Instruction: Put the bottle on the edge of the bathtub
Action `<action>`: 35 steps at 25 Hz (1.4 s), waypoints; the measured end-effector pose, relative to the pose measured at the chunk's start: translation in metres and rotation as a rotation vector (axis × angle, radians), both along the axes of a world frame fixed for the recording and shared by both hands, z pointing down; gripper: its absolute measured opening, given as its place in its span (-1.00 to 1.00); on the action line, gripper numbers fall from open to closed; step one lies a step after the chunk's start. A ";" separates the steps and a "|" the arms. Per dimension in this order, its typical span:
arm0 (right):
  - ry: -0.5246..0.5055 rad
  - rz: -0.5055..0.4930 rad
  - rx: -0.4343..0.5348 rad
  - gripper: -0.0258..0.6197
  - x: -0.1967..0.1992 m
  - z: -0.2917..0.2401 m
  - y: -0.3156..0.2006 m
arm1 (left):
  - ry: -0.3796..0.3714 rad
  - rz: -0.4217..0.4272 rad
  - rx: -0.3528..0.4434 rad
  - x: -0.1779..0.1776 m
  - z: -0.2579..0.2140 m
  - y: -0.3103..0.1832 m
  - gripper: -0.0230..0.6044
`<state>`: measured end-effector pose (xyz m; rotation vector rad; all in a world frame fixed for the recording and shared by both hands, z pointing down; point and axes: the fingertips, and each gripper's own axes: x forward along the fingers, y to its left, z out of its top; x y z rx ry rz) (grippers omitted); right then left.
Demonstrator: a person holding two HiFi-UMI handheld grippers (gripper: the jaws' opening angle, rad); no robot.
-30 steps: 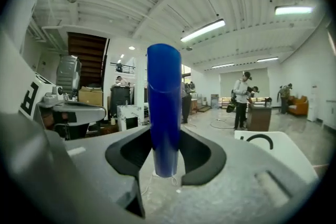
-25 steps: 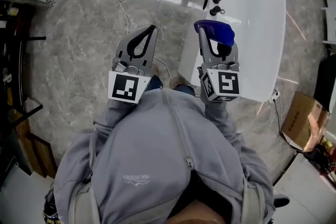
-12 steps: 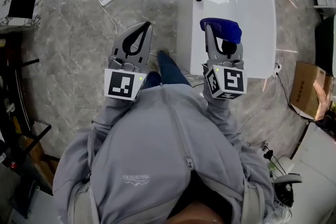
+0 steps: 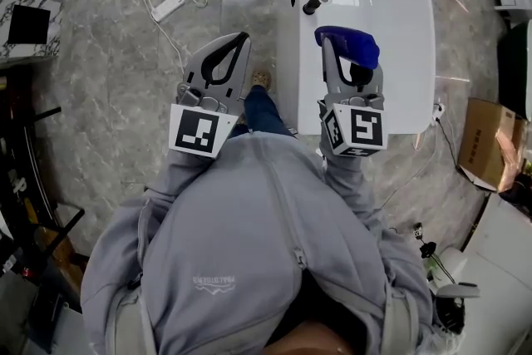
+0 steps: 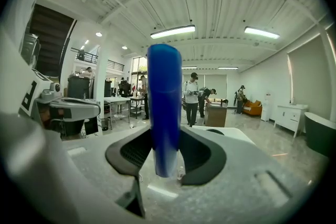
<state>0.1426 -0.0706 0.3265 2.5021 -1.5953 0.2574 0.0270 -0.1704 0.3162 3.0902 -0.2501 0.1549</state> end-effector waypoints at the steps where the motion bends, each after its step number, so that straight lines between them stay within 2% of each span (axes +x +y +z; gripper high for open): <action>1: 0.006 -0.001 0.002 -0.42 0.007 -0.001 -0.006 | 0.001 0.009 0.005 0.008 -0.001 -0.004 -0.91; 15: -0.004 0.009 -0.022 -0.42 0.094 0.014 -0.045 | -0.012 0.051 0.001 0.114 0.005 -0.045 -0.91; 25: -0.018 0.009 -0.043 -0.42 0.118 0.034 -0.051 | -0.035 0.100 0.004 0.150 0.016 -0.043 -0.91; 27: -0.031 0.012 -0.047 -0.42 0.120 0.041 -0.051 | -0.045 0.129 0.034 0.157 0.021 -0.041 -0.91; 30: -0.045 0.026 -0.048 -0.42 0.125 0.051 -0.050 | -0.063 0.209 0.118 0.169 0.031 -0.034 -0.91; 35: -0.073 0.071 -0.053 -0.42 0.131 0.074 -0.051 | -0.077 0.291 0.127 0.184 0.053 -0.030 -0.91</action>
